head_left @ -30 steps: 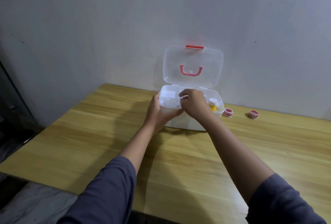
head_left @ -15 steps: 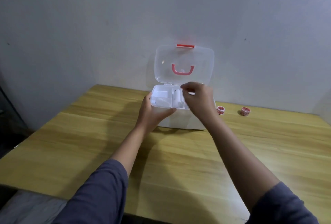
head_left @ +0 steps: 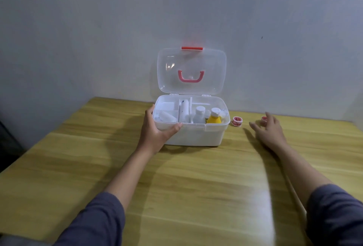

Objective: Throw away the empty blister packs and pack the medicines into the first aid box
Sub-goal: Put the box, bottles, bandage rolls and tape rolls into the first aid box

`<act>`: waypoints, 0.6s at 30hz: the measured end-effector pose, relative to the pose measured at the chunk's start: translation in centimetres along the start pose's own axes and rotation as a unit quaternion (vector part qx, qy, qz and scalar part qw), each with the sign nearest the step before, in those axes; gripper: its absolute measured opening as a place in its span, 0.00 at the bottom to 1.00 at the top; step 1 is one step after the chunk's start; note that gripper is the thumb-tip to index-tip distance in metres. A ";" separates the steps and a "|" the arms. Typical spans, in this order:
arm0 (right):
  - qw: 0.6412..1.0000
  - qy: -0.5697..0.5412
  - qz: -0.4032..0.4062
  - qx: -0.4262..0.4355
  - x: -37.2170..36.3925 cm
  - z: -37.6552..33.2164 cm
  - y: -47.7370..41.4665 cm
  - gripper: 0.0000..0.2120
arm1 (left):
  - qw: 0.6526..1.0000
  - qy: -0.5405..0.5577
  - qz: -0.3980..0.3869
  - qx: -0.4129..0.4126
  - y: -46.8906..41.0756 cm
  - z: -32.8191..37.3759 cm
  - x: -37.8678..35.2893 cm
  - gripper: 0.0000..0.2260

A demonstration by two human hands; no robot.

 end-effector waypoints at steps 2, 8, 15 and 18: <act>1.000 -0.011 -0.019 0.018 -1.2 -1.0 -0.2 0.37 | 1.000 0.001 0.002 -0.004 0.0 -0.1 0.0 0.45; 0.985 0.038 -0.092 0.144 -4.6 -4.0 0.2 0.27 | 1.000 -0.002 0.004 -0.006 0.0 -0.1 0.0 0.47; 0.979 0.052 -0.107 0.167 -5.6 -5.0 0.6 0.14 | 1.000 -0.002 0.008 -0.008 0.1 -0.1 0.0 0.45; 0.977 0.090 -0.094 0.170 -5.3 -4.7 1.2 0.15 | 1.000 0.000 0.006 -0.003 0.2 0.0 0.0 0.48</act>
Point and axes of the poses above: each hand's wrist, its own y-axis away from the middle knuckle, its own x-axis out of the back of the hand, z = x × y, the point moved 4 cm from there along -y, towards the middle knuckle, and after that the axes turned 10 degrees about z, right-handed, at the moved point
